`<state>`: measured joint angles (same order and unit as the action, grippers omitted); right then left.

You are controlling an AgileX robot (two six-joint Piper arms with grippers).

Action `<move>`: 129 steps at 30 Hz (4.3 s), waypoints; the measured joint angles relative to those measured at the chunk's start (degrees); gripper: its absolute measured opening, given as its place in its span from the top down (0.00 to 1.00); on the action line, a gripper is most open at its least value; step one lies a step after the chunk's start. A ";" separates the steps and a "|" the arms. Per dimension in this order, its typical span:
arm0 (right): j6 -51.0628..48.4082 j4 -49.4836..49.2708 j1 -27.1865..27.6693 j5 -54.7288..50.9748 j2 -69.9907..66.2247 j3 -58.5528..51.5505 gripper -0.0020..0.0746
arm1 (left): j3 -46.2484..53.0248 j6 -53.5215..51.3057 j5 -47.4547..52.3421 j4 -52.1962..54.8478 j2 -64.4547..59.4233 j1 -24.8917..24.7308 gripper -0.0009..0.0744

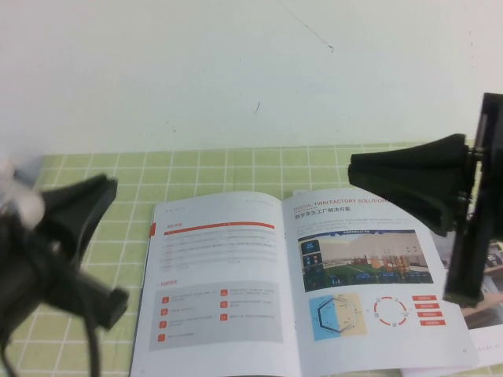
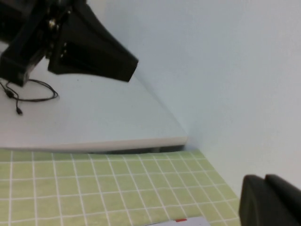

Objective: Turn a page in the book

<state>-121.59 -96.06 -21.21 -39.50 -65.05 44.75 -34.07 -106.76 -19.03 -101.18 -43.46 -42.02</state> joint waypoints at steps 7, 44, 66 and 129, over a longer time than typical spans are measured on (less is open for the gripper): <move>-0.11 -0.49 0.00 3.44 4.01 -2.63 0.98 | 9.95 0.87 -1.23 0.14 9.89 0.00 0.99; 8.34 5.61 -0.04 40.98 26.77 -19.68 0.98 | 15.41 1.19 -2.33 0.25 13.44 0.00 0.99; 108.80 93.85 29.29 25.67 63.00 -46.36 0.98 | 15.41 1.19 -2.33 0.25 13.44 0.00 0.99; 113.36 98.69 29.29 19.22 65.67 -46.07 0.98 | 35.29 104.15 31.11 86.71 38.28 38.53 0.99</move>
<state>-8.23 2.63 8.08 -20.29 0.63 -1.33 1.22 -2.61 12.07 -14.48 -5.18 -3.49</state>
